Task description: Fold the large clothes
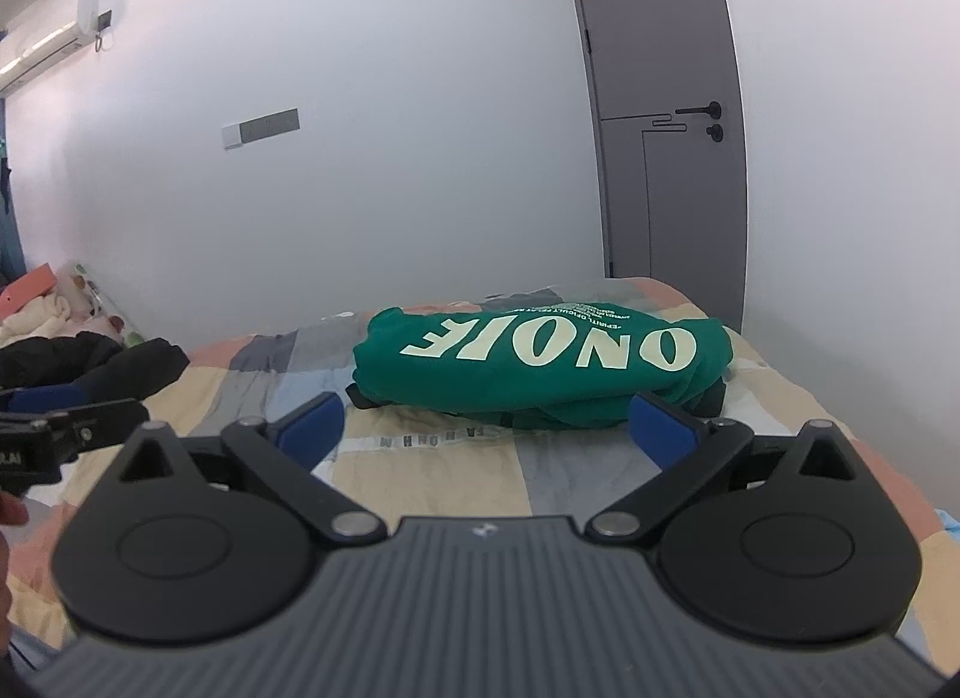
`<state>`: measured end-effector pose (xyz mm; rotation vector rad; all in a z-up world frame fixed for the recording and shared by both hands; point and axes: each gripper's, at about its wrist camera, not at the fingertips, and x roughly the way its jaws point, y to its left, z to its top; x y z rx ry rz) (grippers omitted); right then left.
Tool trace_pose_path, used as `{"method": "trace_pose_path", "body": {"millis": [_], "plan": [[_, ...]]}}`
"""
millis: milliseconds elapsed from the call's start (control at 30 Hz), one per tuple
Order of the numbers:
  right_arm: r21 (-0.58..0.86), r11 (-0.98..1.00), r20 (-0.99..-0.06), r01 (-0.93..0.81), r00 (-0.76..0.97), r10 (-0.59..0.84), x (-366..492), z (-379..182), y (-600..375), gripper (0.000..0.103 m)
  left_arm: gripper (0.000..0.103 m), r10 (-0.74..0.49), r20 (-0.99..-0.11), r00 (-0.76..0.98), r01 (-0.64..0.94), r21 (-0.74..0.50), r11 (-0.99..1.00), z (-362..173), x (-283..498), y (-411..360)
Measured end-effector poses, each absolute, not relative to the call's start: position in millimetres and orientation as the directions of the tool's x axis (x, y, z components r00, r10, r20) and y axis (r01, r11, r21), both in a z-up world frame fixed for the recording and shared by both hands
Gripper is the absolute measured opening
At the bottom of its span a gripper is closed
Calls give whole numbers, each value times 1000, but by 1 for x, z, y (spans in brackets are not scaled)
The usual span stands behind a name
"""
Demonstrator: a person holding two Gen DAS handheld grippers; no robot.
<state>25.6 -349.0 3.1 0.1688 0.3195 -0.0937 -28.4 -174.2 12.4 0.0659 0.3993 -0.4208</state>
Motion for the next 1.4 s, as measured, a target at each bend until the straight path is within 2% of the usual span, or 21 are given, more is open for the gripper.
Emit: {"method": "trace_pose_path", "body": {"millis": [1400], "plan": [[142, 984, -368, 107, 929, -48, 27, -9, -336, 103, 103, -368, -396, 841, 393, -18, 919, 13, -32, -172]]}}
